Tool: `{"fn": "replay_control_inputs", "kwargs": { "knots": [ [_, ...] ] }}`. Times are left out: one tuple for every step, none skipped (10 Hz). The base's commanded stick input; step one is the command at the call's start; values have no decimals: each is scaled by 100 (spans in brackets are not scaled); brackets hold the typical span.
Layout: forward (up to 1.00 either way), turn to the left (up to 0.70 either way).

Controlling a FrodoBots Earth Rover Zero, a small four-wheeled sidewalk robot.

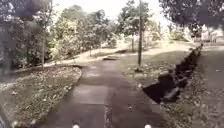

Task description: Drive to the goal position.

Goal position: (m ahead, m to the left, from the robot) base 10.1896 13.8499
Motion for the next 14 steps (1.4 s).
{"fn": "replay_control_inputs", "kwargs": {
  "knots": [
    [98,0],
    [97,0],
    [97,0],
    [97,17],
    [97,39],
    [97,24],
    [97,3],
    [96,0],
    [96,0],
    [96,0],
    [95,0],
    [95,0],
    [95,0],
    [95,0]
  ]
}}
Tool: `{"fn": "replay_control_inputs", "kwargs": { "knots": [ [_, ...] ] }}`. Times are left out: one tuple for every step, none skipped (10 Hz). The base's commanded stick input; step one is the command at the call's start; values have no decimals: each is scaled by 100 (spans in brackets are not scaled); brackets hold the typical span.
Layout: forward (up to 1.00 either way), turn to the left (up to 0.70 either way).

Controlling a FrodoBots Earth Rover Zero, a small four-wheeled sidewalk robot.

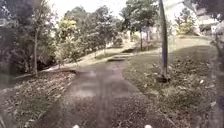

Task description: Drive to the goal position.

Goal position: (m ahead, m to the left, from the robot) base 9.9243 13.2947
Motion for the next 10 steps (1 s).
{"fn": "replay_control_inputs", "kwargs": {
  "knots": [
    [95,0],
    [95,0],
    [95,0],
    [95,8],
    [95,36],
    [95,38],
    [95,38],
    [95,31],
    [95,2],
    [95,0]
  ]
}}
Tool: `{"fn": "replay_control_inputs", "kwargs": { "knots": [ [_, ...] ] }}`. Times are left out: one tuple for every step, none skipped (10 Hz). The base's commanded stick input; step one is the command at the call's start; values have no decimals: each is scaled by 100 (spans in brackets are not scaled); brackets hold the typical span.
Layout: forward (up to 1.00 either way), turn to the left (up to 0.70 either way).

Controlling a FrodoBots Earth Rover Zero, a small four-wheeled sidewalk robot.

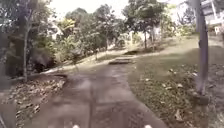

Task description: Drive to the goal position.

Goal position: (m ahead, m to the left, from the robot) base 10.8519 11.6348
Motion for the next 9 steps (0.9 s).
{"fn": "replay_control_inputs", "kwargs": {
  "knots": [
    [95,0],
    [95,0],
    [95,0],
    [95,0],
    [95,0],
    [95,0],
    [95,0],
    [95,0],
    [95,0]
  ]
}}
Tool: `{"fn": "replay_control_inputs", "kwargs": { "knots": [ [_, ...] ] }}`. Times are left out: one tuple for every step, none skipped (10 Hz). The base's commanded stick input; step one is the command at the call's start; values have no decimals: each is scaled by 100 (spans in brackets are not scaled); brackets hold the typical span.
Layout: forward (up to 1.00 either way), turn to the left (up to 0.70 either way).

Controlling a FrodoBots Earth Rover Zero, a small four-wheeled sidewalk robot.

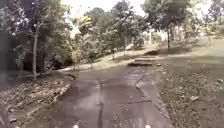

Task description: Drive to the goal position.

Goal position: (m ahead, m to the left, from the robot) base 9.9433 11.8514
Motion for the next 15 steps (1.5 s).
{"fn": "replay_control_inputs", "kwargs": {
  "knots": [
    [95,0],
    [95,0],
    [95,6],
    [95,32],
    [93,37],
    [91,37],
    [91,28],
    [91,12],
    [91,0],
    [92,0],
    [92,0],
    [92,0],
    [92,0],
    [92,0],
    [92,0]
  ]
}}
